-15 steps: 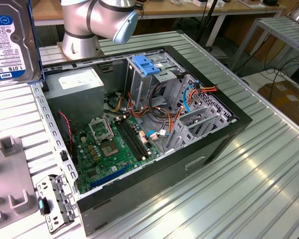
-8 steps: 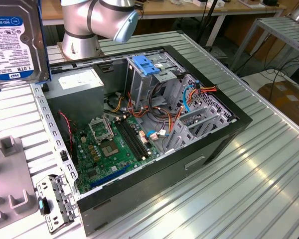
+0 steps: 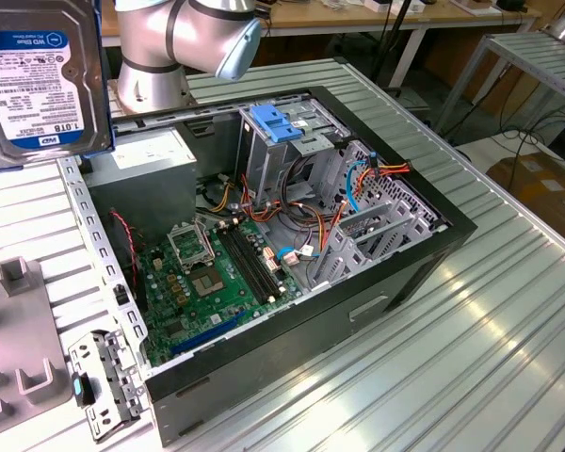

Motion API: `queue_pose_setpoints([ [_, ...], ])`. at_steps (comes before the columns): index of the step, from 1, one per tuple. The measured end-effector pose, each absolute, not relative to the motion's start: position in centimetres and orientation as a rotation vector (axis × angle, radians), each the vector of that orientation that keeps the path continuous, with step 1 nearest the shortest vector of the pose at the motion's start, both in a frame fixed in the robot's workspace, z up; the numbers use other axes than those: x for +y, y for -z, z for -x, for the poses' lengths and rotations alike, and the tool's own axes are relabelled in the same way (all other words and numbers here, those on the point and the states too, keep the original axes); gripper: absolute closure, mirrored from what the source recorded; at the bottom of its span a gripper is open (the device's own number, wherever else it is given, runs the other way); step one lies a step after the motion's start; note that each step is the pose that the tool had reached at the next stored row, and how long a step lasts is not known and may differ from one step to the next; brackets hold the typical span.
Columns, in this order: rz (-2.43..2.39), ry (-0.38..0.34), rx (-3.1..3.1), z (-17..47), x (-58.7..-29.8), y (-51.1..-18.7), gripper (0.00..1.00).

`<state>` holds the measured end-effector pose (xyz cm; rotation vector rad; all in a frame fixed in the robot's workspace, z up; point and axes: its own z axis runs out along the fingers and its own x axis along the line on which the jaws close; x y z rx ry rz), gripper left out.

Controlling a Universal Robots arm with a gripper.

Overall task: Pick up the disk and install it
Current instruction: 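Pick up the disk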

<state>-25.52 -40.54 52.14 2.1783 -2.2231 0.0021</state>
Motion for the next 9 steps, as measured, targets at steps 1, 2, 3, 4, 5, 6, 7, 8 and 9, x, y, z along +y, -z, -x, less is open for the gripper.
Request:
queue_pose_setpoints([
  [1, -2.178, -0.002, -2.223, 25.3, -40.5, -52.1, 0.63],
  [2, -2.178, -0.002, -2.223, 24.9, -40.5, -52.1, 0.63],
  [3, -2.178, -0.002, -2.223, 24.6, -40.5, -52.1, 0.63],
  [4, -2.178, -0.002, -2.223, 24.4, -40.5, -52.1, 0.63],
  [5, -2.178, -0.002, -2.223, 24.1, -40.5, -52.1, 0.63],
  [6, -2.178, -0.002, -2.223, 23.7, -40.5, -52.1, 0.63],
  [7, -2.178, -0.002, -2.223, 23.3, -40.5, -52.1, 0.63],
  [8, -2.178, -0.002, -2.223, 22.7, -40.5, -52.1, 0.63],
  [9, -2.178, -0.002, -2.223, 22.3, -40.5, -52.1, 0.63],
])
